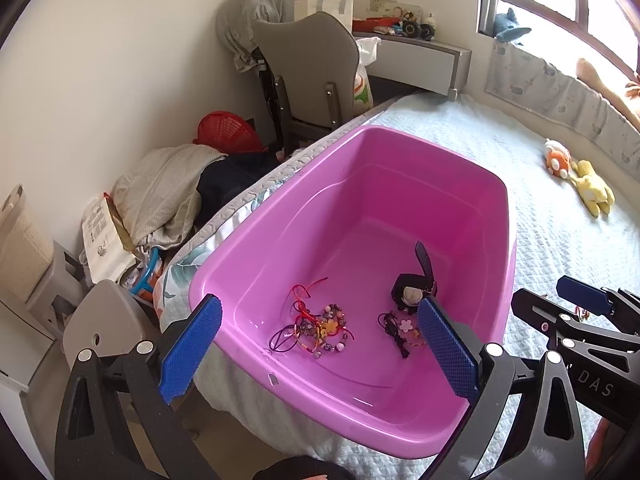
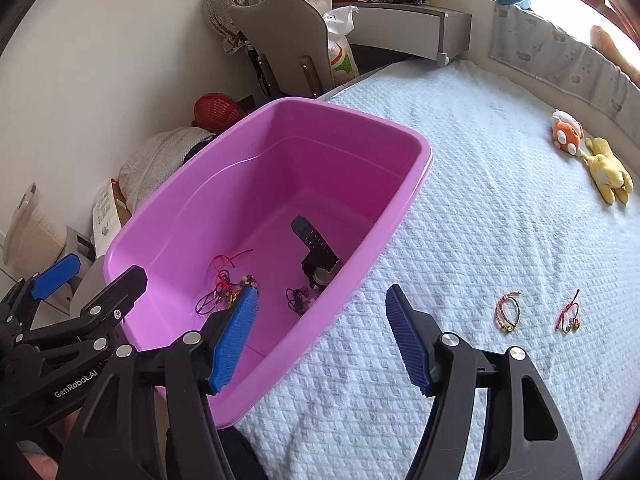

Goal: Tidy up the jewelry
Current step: 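Withdraw both tools from the tub back over the bed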

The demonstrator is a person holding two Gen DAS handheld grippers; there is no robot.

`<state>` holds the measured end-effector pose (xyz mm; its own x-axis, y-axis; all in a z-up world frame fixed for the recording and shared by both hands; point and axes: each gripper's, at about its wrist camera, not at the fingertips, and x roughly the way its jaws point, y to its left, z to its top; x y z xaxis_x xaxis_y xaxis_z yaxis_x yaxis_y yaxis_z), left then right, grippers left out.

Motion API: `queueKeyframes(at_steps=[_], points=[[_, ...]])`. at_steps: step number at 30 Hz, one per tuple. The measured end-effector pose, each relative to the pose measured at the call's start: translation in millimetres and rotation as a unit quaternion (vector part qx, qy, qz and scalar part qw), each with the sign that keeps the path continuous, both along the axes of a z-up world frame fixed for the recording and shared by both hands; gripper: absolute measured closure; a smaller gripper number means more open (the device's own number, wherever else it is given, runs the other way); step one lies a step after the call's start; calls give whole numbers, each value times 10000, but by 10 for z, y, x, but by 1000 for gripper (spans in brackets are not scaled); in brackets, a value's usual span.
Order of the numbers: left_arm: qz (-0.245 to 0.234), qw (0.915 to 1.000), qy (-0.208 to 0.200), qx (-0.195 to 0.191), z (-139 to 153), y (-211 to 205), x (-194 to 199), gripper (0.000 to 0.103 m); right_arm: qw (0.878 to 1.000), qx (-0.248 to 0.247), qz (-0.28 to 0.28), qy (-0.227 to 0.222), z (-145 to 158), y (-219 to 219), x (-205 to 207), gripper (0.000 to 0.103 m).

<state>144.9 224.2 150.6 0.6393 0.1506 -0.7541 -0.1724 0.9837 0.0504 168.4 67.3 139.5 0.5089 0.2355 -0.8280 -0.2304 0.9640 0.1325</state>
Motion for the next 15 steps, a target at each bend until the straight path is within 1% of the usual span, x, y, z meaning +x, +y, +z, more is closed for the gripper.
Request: queueKeyframes(at_steps=[15], points=[[-20, 10000, -11, -2, 12, -7, -21, 7, 10000, -18, -7, 11, 1, 0, -24, 39]])
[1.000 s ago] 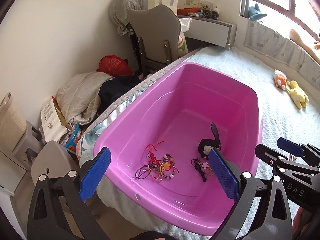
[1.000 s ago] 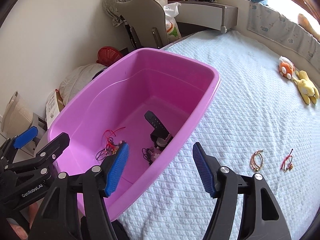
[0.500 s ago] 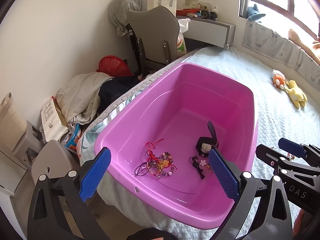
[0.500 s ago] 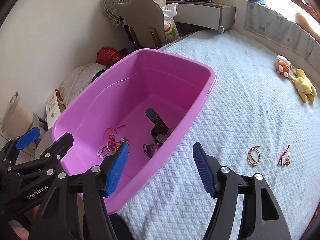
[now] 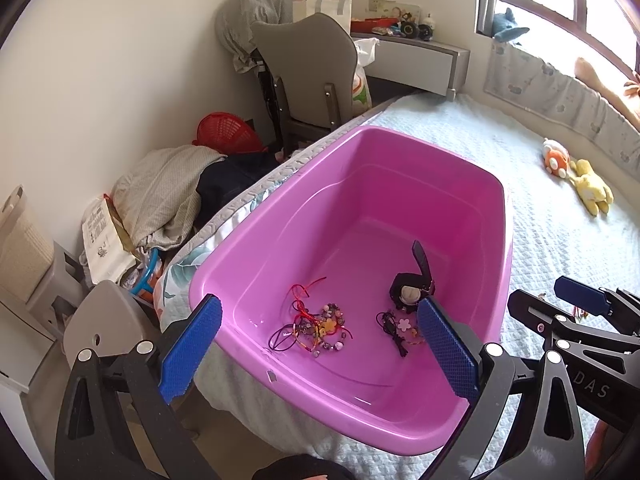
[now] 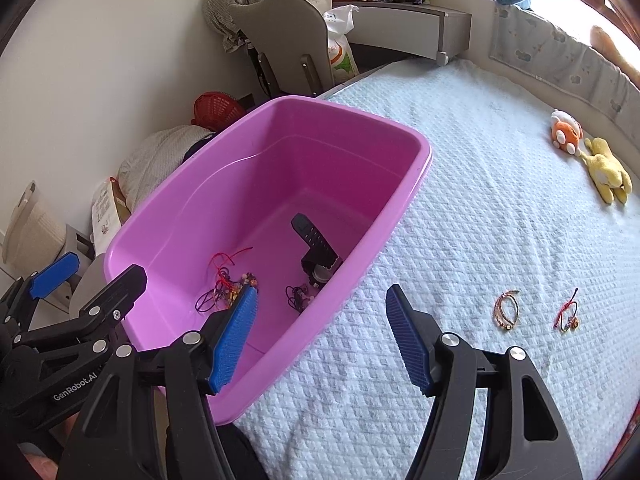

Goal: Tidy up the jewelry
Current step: 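Withdraw both tools from the tub back over the bed, then move the left tool to the orange braided bracelet while the right tool reaches the red cord charm bracelet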

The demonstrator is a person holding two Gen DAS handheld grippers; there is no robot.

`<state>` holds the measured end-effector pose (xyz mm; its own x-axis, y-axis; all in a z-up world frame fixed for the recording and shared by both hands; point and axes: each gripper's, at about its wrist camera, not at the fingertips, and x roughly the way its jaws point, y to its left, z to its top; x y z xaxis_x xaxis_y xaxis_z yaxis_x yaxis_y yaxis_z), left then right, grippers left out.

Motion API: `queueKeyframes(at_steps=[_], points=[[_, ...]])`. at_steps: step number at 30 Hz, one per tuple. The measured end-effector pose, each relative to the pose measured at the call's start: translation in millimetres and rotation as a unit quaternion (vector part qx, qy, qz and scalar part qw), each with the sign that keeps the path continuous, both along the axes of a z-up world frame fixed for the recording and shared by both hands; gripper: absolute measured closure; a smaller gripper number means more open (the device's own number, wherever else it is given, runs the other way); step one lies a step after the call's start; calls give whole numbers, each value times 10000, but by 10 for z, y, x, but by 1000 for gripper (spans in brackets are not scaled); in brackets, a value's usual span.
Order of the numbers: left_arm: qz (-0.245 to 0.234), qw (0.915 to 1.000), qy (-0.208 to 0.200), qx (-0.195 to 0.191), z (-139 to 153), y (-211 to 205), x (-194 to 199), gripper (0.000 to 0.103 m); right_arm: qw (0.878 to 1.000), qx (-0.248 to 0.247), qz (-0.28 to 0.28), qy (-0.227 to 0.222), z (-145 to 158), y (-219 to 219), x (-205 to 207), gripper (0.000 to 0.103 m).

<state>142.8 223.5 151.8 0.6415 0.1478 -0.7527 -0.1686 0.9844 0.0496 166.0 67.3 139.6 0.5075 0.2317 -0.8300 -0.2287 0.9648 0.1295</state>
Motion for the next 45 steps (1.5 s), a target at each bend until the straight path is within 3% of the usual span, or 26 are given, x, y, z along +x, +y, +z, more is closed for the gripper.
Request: queueKeyframes(at_steps=[8, 19, 25, 32, 38, 45], points=[[-261, 9996, -108, 90, 31, -284, -90, 7, 9994, 96, -337, -84, -118, -374, -186, 39], [-1375, 9904, -74, 104, -170, -1457, -155, 7, 9847, 229, -1726, -112, -544, -1993, -707, 37], [-1902, 9815, 229, -6, -575, -2226, 5, 7, 9698, 85, -2439, -8, -891, -2888, -839, 37], [-2116, 9759, 510, -122, -1248, -2931, 392, 7, 9617, 41, -2735, 146, -1439, -3567, -689, 37], [-2238, 9715, 733, -265, -1755, -3273, 720, 7, 9661, 97, -2578, 72, -1748, -3750, -349, 37], [-2118, 9737, 736, -411, -2075, -3378, 1024, 7, 9728, 94, -2313, 26, -2065, -3768, 56, 37]])
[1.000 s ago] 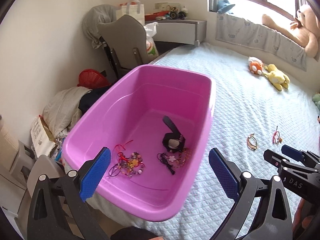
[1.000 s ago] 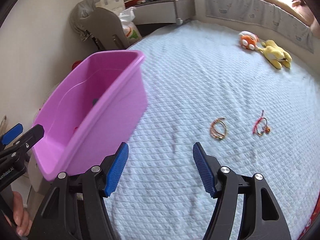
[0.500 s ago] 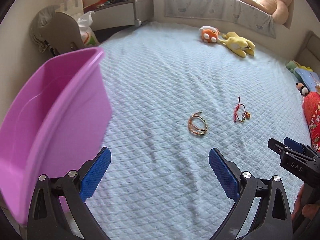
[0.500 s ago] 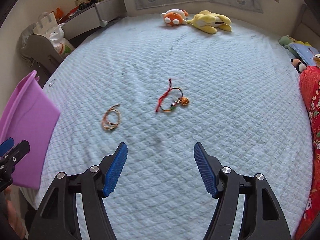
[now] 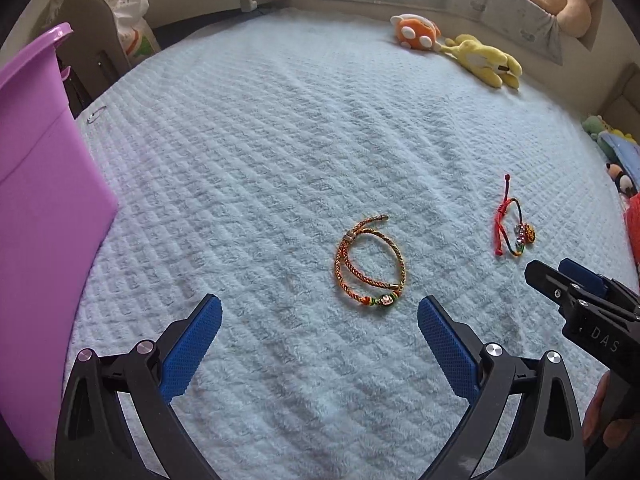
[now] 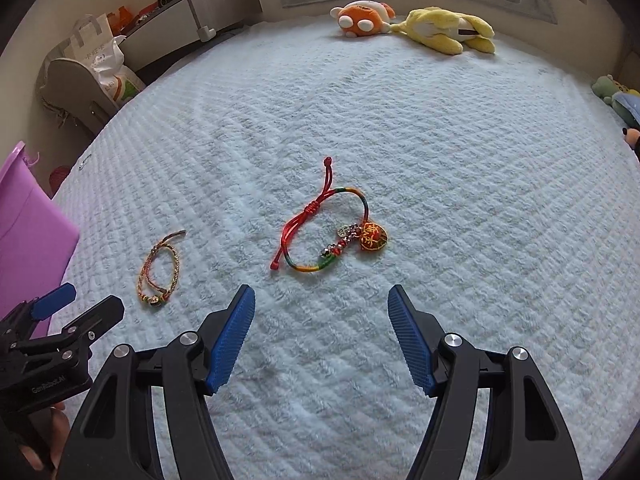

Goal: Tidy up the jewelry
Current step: 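Move the left tool to the orange braided bracelet while the right tool reaches the red cord charm bracelet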

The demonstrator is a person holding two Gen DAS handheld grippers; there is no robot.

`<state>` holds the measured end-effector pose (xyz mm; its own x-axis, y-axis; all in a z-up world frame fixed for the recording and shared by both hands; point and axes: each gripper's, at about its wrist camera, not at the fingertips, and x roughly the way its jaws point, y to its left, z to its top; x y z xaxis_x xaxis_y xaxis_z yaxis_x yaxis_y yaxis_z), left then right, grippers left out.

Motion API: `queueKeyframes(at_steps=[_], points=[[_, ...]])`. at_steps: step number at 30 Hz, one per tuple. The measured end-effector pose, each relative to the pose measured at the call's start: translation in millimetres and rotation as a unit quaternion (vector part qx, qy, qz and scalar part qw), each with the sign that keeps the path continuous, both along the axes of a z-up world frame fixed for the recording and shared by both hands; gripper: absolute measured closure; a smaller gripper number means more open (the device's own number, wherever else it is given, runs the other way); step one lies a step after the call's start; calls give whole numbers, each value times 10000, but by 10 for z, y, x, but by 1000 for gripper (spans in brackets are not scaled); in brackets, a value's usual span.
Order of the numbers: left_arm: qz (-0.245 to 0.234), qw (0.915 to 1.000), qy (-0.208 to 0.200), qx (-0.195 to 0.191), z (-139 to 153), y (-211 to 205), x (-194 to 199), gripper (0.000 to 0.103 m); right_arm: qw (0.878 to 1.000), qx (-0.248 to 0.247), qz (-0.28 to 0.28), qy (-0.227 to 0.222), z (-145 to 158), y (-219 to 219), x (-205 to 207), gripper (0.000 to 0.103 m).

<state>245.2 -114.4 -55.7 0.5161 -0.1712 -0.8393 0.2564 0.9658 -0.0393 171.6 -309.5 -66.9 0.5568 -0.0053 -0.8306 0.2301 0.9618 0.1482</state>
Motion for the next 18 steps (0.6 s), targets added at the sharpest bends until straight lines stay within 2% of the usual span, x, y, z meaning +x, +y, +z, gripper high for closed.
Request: queueKeyframes(at_steps=[8, 18], points=[[-36, 10000, 7, -49, -182, -137, 171, 7, 10000, -37, 4, 48, -190, -89, 263, 37], [-62, 9998, 111, 150, -395, -340, 320, 6, 9999, -115, -9, -19, -311, -137, 421, 37]])
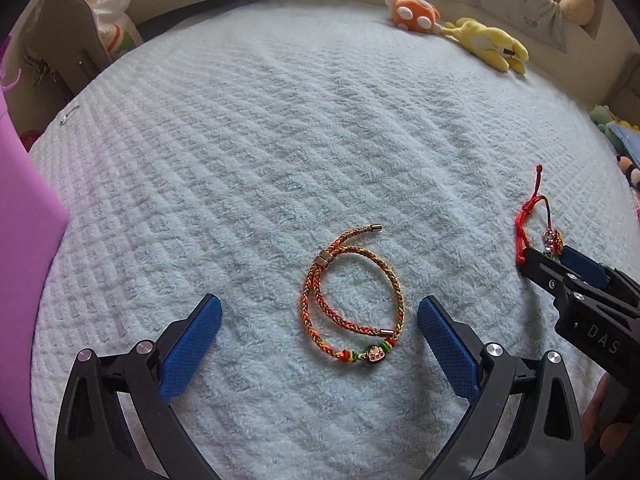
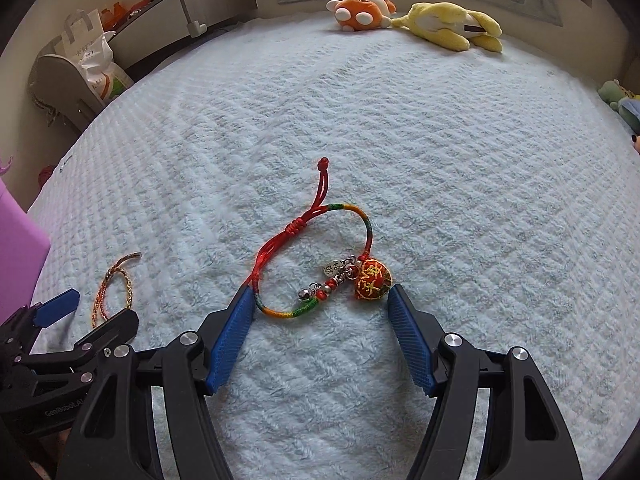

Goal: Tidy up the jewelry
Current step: 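Move the left tool to the orange braided bracelet while the right tool reaches the red cord charm bracelet, then close the left gripper on the orange bracelet while the right gripper closes on the red cord bracelet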

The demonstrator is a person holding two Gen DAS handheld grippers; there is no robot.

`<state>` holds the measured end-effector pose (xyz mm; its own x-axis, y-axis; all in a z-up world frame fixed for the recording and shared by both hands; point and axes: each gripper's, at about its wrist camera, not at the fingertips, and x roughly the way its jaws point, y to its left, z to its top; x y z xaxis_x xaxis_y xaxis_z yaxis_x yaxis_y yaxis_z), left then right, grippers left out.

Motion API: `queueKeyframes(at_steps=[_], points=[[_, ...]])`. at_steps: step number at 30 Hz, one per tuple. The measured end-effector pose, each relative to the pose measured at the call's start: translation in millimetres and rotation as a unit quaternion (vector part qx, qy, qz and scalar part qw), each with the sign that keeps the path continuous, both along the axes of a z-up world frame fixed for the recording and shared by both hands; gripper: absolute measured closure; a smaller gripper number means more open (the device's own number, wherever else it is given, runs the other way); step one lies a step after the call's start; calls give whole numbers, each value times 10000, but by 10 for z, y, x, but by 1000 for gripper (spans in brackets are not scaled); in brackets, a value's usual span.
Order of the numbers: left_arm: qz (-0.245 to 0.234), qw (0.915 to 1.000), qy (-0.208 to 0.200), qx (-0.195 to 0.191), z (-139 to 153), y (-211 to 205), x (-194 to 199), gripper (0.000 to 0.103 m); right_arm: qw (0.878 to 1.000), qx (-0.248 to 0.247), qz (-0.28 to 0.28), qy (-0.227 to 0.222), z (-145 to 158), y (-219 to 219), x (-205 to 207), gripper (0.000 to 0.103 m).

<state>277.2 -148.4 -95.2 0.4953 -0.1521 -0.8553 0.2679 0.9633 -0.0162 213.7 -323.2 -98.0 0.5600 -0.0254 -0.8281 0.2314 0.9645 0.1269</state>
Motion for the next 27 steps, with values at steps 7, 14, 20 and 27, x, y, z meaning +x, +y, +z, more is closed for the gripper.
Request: queueKeyframes(at_steps=[7, 14, 20, 27], points=[[129, 9998, -154, 31, -79, -45, 100, 5, 9997, -223, 28, 42, -43, 46, 136, 38], [289, 9990, -340, -8, -27, 14, -33, 35, 9988, -458, 170, 15, -44, 156, 165, 63], [345, 9990, -254, -145, 55, 91, -115, 84, 9990, -389, 218, -41, 3, 227, 96, 95], [290, 9970, 69, -719, 188, 377, -279, 97, 9995, 209, 68, -240, 127, 139, -181, 103]])
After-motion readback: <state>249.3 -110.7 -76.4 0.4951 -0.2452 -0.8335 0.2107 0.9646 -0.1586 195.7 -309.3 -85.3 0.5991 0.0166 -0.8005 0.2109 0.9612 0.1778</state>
